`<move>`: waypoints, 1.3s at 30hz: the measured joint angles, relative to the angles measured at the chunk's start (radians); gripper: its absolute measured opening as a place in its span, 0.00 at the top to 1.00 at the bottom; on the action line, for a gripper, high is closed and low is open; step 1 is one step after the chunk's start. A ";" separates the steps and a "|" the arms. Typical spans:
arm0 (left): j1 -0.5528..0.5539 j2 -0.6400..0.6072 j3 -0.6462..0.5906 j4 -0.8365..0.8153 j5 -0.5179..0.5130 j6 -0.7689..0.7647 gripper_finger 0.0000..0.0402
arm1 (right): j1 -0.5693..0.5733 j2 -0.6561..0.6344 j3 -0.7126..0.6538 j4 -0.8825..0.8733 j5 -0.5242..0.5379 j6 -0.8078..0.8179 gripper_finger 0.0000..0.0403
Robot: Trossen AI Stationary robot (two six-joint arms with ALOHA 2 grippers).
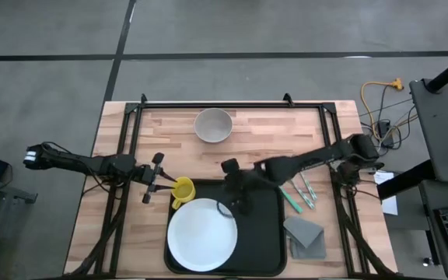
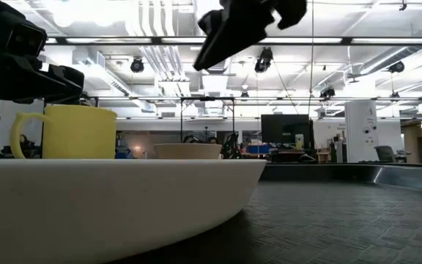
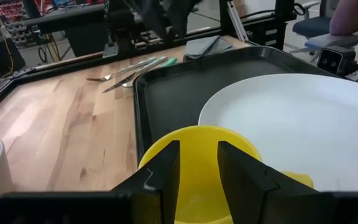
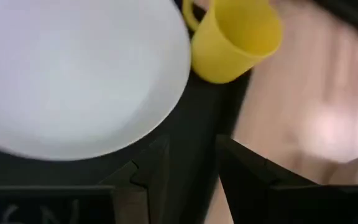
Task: Set up tray
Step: Put the gray bowl on the white plate
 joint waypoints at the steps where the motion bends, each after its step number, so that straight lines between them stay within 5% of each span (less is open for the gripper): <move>1: 0.000 0.004 0.000 0.000 0.000 0.000 0.77 | -0.015 -0.006 -0.005 -0.013 -0.027 -0.001 0.69; 12: 0.000 0.015 0.000 0.000 0.000 0.000 0.77 | -0.129 -0.015 -0.115 0.066 -0.051 -0.138 0.67; 26: 0.000 0.017 0.000 0.000 0.000 0.000 0.77 | -0.277 -0.047 -0.337 0.432 -0.053 -0.245 0.70; 39: 0.000 0.016 0.000 0.000 0.000 0.000 0.77 | -0.459 -0.046 -0.389 0.566 -0.052 -0.254 0.68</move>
